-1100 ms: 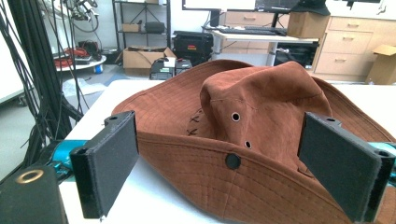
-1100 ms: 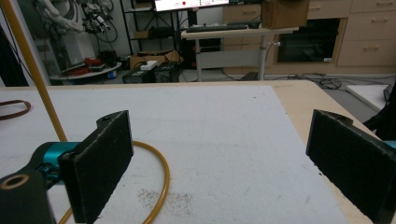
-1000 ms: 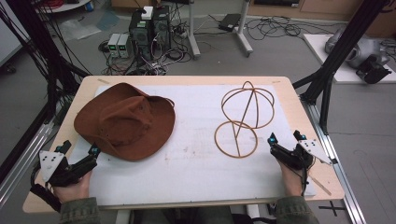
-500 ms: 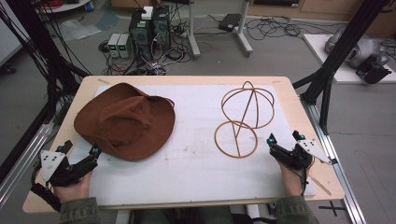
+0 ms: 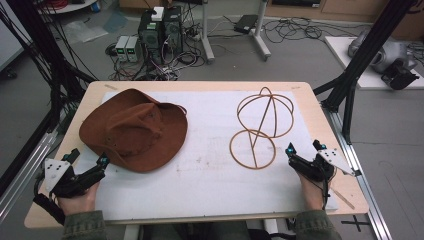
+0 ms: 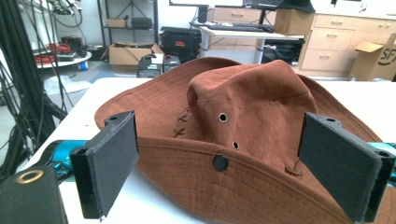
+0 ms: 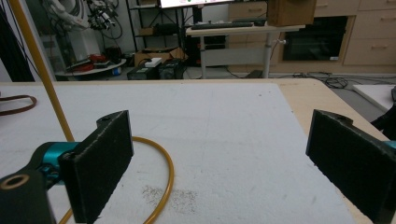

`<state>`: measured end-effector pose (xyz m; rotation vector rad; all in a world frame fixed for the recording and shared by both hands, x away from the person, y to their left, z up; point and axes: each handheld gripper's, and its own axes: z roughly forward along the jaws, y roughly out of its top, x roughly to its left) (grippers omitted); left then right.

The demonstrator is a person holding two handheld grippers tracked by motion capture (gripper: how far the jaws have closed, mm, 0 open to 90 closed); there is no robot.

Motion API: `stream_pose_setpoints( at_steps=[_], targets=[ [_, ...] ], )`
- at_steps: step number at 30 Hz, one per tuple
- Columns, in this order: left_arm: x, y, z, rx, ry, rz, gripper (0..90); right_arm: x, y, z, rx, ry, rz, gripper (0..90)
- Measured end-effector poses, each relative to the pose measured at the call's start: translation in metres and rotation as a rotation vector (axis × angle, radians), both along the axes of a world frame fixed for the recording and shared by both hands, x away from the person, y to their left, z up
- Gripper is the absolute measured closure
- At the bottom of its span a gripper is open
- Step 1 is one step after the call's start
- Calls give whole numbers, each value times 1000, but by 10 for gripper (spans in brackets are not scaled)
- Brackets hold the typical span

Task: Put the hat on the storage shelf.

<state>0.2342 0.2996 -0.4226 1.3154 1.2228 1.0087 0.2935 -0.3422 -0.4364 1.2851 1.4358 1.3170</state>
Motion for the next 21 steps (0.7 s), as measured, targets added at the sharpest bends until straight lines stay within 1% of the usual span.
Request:
stream_pose_setpoints(
  at_steps=[1, 2, 5, 8, 9, 10, 12, 13, 14, 15, 17, 18, 20, 21],
  targets=[
    [1, -1, 0, 2, -1, -5, 128, 0, 0, 0, 7, 4, 2, 66],
    [4, -2, 0, 10, -1, -17, 128, 1, 0, 0, 4, 1, 3, 66],
    [7, -4, 1, 14, 2, -24, 126, 0, 0, 0, 3, 3, 4, 66],
    [13, -5, 3, 30, 9, -40, 125, 1, 0, -1, 0, 3, 7, 66],
    [16, -5, 4, 34, 12, -55, 125, 1, 1, -1, 3, 10, 11, 66],
    [16, -5, 4, 34, 12, -55, 125, 1, 1, -1, 3, 10, 11, 66],
    [19, -4, 3, 49, 10, -53, 125, 1, 1, -1, -1, 14, 15, 66],
    [21, -4, 3, 49, 10, -53, 125, 1, 1, -1, -1, 14, 15, 66],
    [25, -2, 3, 31, 16, -62, 125, 1, 2, -1, -2, 15, 17, 66],
    [25, -2, 3, 31, 16, -62, 125, 1, 2, -2, -7, 15, 18, 66],
    [28, -1, 4, 33, 31, -68, 119, 1, 3, -2, -3, 17, 18, 66],
    [32, -1, 5, 42, 44, -85, 118, 1, 2, -2, -7, 14, 18, 66],
    [34, -2, 6, 43, 48, -91, 118, 2, 2, -2, -9, 15, 16, 66],
    [37, -3, 7, 54, 63, -104, 117, 2, 3, -2, -7, 19, 16, 66]
  ],
)
